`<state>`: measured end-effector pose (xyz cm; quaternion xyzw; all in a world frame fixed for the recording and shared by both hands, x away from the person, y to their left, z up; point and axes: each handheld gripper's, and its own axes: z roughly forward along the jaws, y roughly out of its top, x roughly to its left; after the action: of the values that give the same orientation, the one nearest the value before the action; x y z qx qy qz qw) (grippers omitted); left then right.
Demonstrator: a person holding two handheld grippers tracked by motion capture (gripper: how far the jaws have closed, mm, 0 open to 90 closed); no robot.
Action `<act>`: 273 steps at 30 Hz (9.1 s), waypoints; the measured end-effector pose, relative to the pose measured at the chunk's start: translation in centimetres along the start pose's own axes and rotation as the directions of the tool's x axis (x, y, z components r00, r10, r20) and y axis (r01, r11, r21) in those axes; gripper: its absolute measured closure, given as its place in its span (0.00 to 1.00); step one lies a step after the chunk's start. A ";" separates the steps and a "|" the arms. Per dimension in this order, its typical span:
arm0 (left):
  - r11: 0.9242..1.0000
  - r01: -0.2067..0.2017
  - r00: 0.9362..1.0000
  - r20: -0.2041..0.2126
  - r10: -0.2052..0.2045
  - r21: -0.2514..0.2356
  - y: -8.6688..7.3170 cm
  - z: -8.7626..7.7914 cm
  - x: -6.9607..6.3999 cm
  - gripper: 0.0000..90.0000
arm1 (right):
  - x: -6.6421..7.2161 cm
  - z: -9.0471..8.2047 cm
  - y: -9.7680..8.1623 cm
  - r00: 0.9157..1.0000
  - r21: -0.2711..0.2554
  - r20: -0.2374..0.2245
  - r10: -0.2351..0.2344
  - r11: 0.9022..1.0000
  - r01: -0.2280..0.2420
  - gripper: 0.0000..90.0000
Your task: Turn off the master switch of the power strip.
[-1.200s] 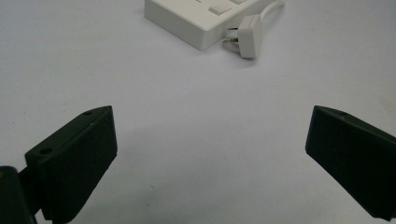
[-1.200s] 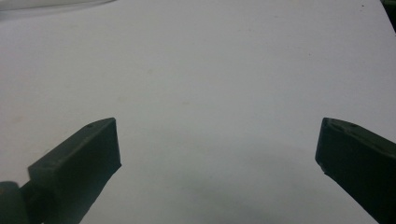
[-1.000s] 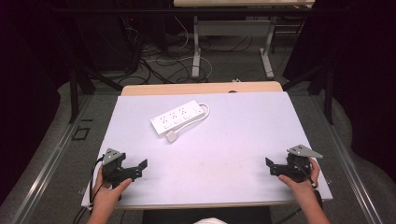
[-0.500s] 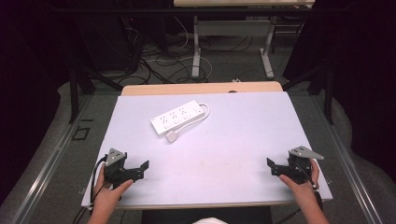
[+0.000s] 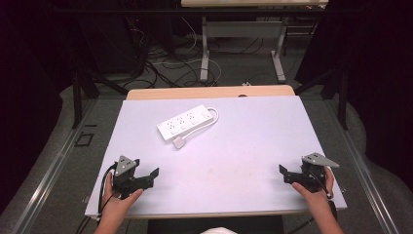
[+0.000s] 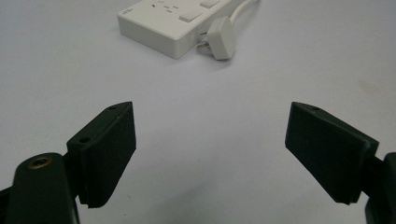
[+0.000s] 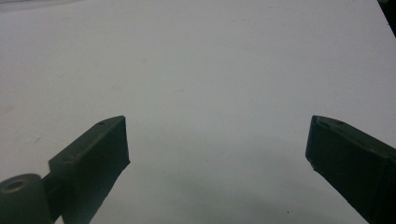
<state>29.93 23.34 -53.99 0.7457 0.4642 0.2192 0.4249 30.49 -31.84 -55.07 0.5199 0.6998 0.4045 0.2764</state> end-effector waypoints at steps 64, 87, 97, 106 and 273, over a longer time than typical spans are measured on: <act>0.980 -0.057 0.998 -0.025 0.063 0.189 0.4 0.6 -3.9 1.00 | 0.0 0.0 -0.2 1.000 -0.007 0.004 0.010 1.000 -0.010 0.08; 0.977 -0.017 1.000 0.026 0.012 0.214 2.1 2.7 -5.7 1.00 | -0.2 -0.2 -0.1 0.999 0.045 0.039 -0.002 0.999 0.000 0.02; 0.980 0.032 0.996 0.074 -0.047 0.196 4.2 4.1 -6.1 1.00 | -0.2 0.2 -0.2 0.999 0.001 0.046 0.014 1.000 -0.014 0.00; 0.982 0.029 0.994 0.100 -0.048 0.187 7.3 5.3 -7.1 1.00 | -0.1 0.2 -0.2 0.999 0.014 0.043 0.019 1.000 -0.020 0.00; 0.928 0.133 0.990 -0.091 -0.108 0.348 19.6 27.4 -5.5 1.00 | 0.0 0.1 -0.5 1.000 0.052 0.008 0.002 0.999 -0.003 0.00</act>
<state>57.02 2.69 -52.11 0.7716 0.5556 0.1319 0.2803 30.37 -31.90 -55.57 0.5294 0.7083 0.3844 0.2652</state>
